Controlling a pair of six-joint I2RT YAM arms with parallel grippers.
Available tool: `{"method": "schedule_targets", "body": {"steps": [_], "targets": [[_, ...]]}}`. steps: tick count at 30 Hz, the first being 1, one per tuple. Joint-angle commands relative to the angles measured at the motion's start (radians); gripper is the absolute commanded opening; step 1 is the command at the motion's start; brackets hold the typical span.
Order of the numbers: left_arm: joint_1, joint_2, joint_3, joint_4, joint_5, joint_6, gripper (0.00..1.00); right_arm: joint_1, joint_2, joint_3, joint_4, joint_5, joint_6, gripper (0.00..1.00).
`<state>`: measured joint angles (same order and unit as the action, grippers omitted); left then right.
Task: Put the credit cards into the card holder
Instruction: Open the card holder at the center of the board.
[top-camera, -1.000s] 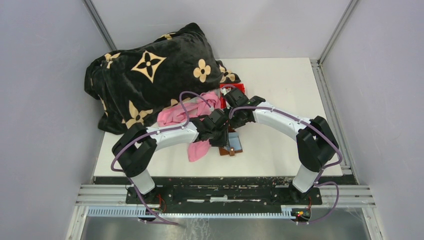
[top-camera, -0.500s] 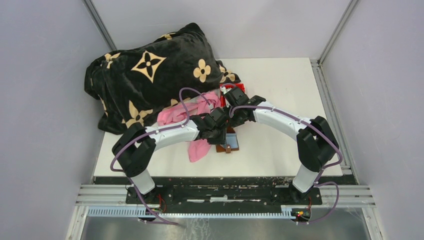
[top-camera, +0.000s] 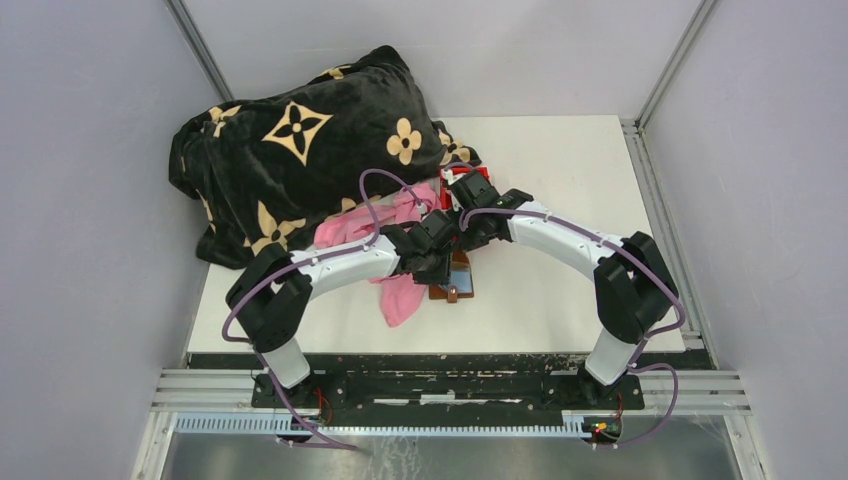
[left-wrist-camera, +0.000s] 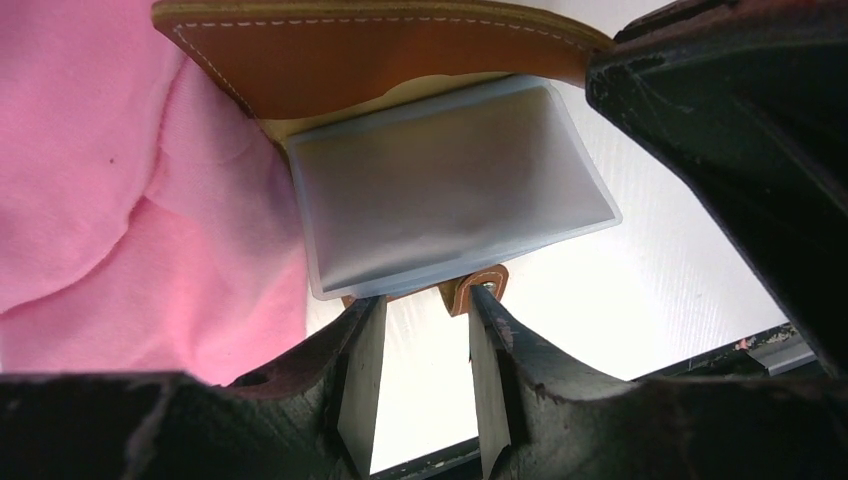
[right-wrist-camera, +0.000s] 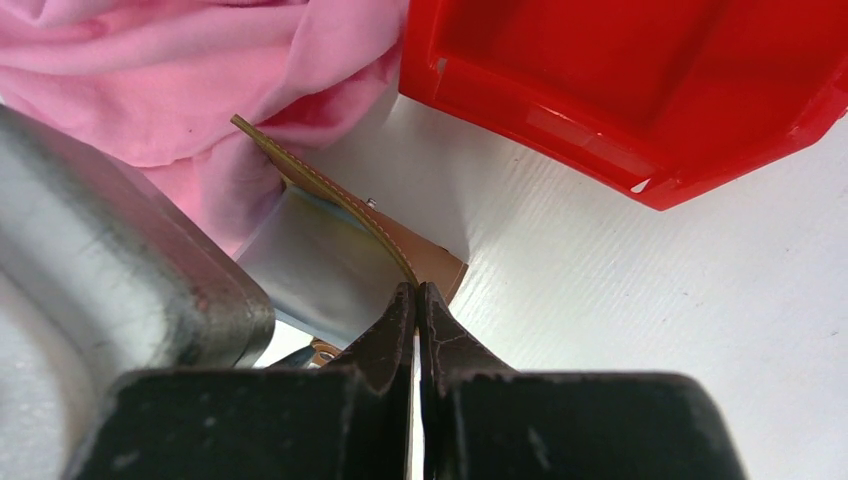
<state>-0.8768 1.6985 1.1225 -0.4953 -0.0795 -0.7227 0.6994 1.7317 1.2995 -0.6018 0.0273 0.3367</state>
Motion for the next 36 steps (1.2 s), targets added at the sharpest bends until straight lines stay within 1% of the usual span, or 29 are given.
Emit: {"method": "schedule_targets", "body": {"steps": [1,7,11,17,27,36], "targets": [[0.012,0.0,0.113,0.103,-0.054,0.063,0.44,0.014,0.014,0.007,-0.056,-0.012,-0.02,0.01],[0.012,0.012,0.089,0.097,-0.044,0.065,0.44,0.012,0.023,0.01,-0.055,-0.016,-0.022,0.01],[0.012,0.004,0.073,0.105,-0.061,0.065,0.44,0.012,0.029,0.009,-0.053,-0.02,-0.022,0.01],[0.014,0.008,0.117,0.07,-0.111,0.107,0.44,0.012,0.038,0.01,-0.049,-0.023,-0.021,0.01],[0.024,0.019,0.14,0.061,-0.111,0.118,0.44,0.013,0.043,0.013,-0.044,-0.024,-0.022,0.01],[0.027,0.036,0.132,0.083,-0.101,0.101,0.44,0.014,0.046,0.011,-0.043,-0.028,-0.022,0.01]]}}
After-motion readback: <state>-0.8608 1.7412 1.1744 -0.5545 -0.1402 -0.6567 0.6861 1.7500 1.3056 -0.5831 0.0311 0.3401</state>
